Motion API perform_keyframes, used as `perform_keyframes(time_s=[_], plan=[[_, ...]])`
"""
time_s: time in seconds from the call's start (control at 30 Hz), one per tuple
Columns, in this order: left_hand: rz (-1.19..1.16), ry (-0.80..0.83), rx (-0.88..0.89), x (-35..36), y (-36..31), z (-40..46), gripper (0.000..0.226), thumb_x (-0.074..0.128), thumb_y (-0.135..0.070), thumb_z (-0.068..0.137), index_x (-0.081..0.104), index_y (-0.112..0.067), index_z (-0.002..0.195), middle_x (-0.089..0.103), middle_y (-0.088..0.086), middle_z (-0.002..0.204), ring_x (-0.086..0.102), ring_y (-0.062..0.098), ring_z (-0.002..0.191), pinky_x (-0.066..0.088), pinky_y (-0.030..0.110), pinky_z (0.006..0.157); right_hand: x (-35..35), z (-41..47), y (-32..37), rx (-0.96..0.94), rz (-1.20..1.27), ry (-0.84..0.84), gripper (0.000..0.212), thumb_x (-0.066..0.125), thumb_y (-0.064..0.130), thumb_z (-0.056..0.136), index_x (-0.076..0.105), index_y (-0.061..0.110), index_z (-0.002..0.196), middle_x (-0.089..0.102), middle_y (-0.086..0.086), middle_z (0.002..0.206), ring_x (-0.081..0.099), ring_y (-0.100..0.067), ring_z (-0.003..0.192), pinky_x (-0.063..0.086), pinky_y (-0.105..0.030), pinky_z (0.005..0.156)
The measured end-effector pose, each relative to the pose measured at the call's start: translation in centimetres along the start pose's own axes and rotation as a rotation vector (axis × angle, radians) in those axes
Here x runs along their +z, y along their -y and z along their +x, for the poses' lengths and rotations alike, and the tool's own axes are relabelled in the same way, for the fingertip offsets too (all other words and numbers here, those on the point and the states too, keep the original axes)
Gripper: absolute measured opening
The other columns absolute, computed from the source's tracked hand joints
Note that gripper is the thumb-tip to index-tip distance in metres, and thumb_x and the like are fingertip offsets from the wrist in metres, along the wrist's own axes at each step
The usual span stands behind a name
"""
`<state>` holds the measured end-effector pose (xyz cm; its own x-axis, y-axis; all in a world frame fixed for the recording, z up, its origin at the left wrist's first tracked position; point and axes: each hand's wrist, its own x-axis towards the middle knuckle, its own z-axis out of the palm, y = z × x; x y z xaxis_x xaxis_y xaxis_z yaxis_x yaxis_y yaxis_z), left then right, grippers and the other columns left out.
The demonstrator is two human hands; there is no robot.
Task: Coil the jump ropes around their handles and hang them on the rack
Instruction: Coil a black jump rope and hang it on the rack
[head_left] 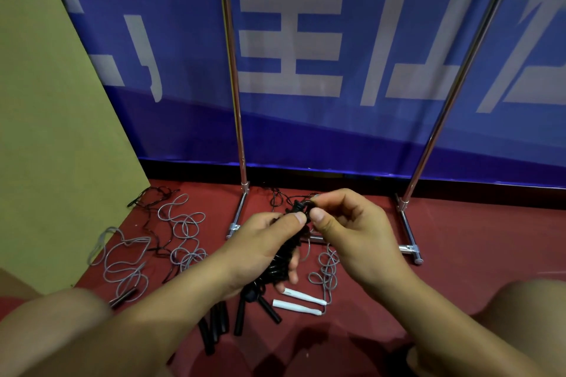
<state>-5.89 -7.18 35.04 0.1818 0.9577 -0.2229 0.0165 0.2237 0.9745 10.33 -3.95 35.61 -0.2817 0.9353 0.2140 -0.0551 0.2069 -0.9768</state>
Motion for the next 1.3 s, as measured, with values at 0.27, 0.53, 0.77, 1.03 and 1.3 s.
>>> perform_keyframes(time_s=[0.27, 0.53, 0.77, 1.03, 1.3], plan=[[0.052, 0.010, 0.042, 0.1, 0.6, 0.1, 0.056, 0.056, -0.047, 0.086, 0.050, 0.007, 0.101, 0.058, 0.011, 0.063, 0.060, 0.028, 0.055, 0.052, 0.033, 0.050, 0.1, 0.0, -0.5, -0.033, -0.121, -0.028, 0.020, 0.070, 0.001, 0.087, 0.060, 0.016, 0.076, 0.066, 0.011, 0.070, 0.060, -0.001, 0.066, 0.047, -0.016, 0.064], [0.249, -0.061, 0.088, -0.3, 0.7, 0.3, 0.052, 0.062, -0.058, 0.074, 0.054, -0.008, 0.082, 0.060, 0.009, 0.060, 0.063, 0.026, 0.054, 0.050, 0.035, 0.054, -1.1, 0.5, 0.0, 0.153, 0.075, 0.078, 0.012, 0.072, -0.001, 0.083, 0.067, 0.009, 0.078, 0.069, 0.000, 0.073, 0.061, -0.007, 0.067, 0.049, -0.018, 0.063], [0.417, -0.053, 0.105, -0.5, 0.4, -0.4, 0.035, 0.058, -0.042, 0.098, 0.055, -0.014, 0.076, 0.064, 0.005, 0.060, 0.067, 0.025, 0.058, 0.052, 0.032, 0.057, -1.3, 0.8, -0.3, 0.355, 0.267, 0.138, 0.025, 0.073, 0.007, 0.072, 0.071, 0.008, 0.096, 0.069, -0.002, 0.075, 0.065, -0.010, 0.069, 0.053, -0.019, 0.066], [0.889, -0.249, 0.224, -0.8, 0.5, -0.9, 0.049, 0.059, -0.076, 0.073, 0.050, -0.029, 0.067, 0.053, -0.010, 0.054, 0.050, 0.005, 0.051, 0.041, 0.029, 0.054, -2.1, 1.3, 0.2, 0.480, 0.086, 0.278, 0.024, 0.072, 0.028, 0.072, 0.075, 0.015, 0.091, 0.070, -0.004, 0.080, 0.060, -0.012, 0.069, 0.044, -0.029, 0.072], [1.096, -0.354, 0.232, -0.4, 0.8, 0.0, 0.069, 0.042, -0.097, 0.057, 0.052, -0.033, 0.081, 0.054, -0.009, 0.058, 0.053, 0.002, 0.059, 0.036, 0.027, 0.057, -2.6, 1.5, 0.0, 0.509, 0.058, 0.319, 0.015, 0.069, 0.026, 0.078, 0.068, 0.013, 0.086, 0.060, -0.013, 0.088, 0.051, -0.023, 0.079, 0.041, -0.038, 0.077]])
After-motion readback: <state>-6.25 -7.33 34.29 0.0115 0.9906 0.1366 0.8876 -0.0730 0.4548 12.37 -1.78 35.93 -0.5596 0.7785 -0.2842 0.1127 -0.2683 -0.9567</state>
